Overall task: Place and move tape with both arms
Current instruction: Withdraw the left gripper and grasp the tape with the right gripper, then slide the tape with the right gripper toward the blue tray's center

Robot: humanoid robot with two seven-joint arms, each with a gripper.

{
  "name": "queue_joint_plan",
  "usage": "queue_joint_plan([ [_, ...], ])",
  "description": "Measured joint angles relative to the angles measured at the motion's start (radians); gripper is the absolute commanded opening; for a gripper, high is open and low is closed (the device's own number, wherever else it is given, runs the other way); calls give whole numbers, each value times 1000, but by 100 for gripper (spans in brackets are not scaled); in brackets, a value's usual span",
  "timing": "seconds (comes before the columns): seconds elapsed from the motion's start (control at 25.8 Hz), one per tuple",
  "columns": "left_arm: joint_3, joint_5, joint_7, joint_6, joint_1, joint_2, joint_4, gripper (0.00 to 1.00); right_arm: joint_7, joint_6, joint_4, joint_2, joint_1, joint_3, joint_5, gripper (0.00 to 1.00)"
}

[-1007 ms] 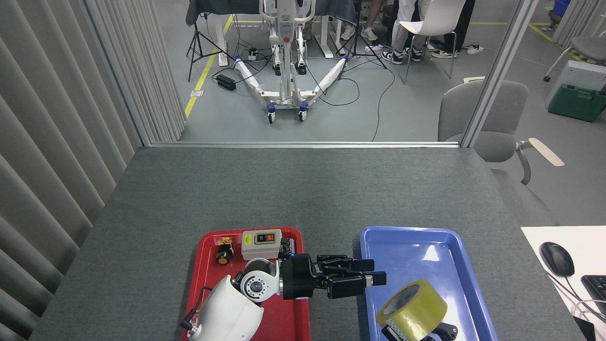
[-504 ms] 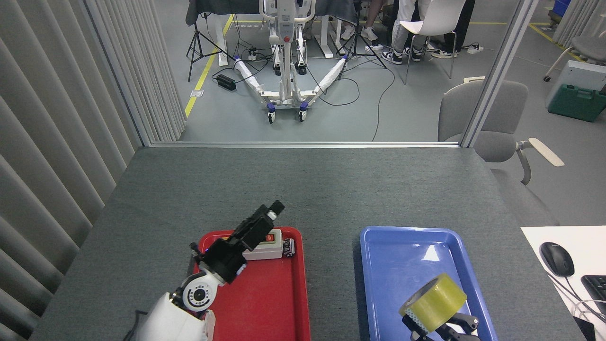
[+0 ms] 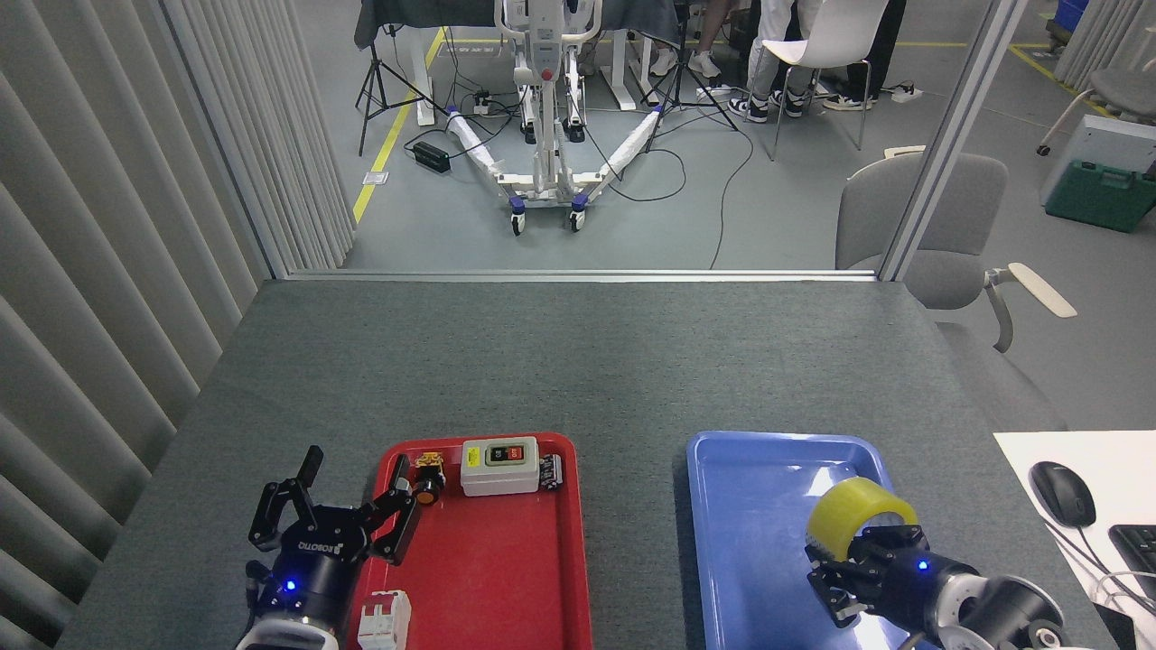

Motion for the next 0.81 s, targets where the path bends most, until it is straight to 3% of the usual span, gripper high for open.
queue_joint_plan([
  [0.15, -35, -11, 4, 60, 12, -4, 1, 99, 255, 186, 17, 36, -75, 77, -30, 0],
  [0.27, -41, 23, -3, 70, 14, -4, 6, 99, 379, 286, 22, 59, -115, 122, -40, 0],
  [0.54, -46, 54, -7, 69, 12, -21, 26, 99, 448, 375, 66, 80, -155, 162, -81, 0],
  [0.58, -47, 55, -8, 68, 11, -24, 27, 99, 450, 378, 70, 81, -158, 164, -83, 11],
  [0.74, -47, 56, -8, 66, 6, -32, 39, 99, 452, 395, 81, 79, -162, 167, -84, 77],
  [0.81, -47, 56, -8, 66, 5, -33, 48, 99, 447, 407, 87, 74, -161, 165, -82, 91],
])
